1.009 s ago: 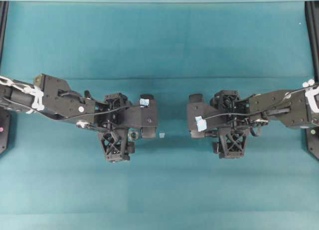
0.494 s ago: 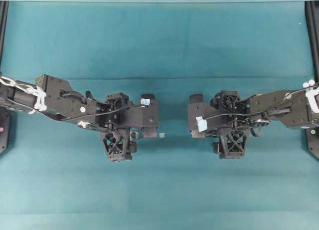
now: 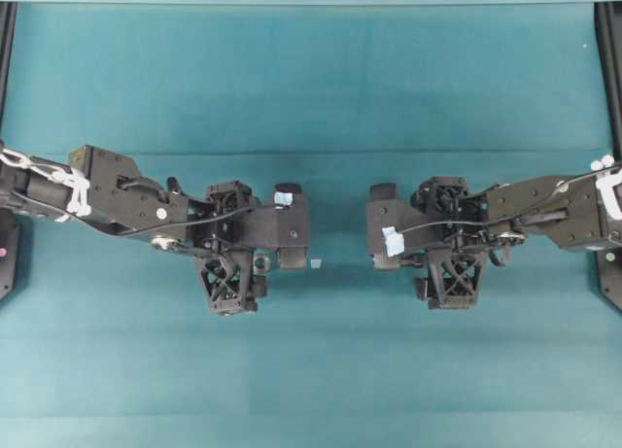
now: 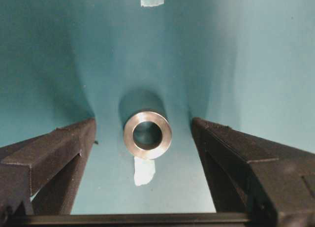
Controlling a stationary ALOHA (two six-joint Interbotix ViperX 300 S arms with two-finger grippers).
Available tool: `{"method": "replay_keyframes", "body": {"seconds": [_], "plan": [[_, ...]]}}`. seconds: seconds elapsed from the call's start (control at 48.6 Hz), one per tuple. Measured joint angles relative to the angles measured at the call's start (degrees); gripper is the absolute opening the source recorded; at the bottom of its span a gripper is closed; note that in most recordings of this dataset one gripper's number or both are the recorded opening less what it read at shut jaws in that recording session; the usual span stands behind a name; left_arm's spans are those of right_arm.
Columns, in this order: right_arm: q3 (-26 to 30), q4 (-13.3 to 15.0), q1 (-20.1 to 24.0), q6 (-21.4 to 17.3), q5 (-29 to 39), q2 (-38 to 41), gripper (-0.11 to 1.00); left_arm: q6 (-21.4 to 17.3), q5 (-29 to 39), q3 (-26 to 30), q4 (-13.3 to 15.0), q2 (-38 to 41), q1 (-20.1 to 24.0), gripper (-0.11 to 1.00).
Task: Insert the washer onto the shaft with both hands.
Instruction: 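Lower left gripper around washer and right gripper around shaft collar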
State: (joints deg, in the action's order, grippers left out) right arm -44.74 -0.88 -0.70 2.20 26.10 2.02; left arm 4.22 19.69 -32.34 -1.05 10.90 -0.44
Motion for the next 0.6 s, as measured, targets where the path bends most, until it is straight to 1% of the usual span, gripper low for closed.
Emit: {"method": "replay_keyframes", "body": {"seconds": [0.597], "plan": [[-0.97,0.09,-0.09,0.0,-0.18,-0.53,0.86,0.09,0.0,0.0,0.0,0.0,-0.09,0.9]]}}
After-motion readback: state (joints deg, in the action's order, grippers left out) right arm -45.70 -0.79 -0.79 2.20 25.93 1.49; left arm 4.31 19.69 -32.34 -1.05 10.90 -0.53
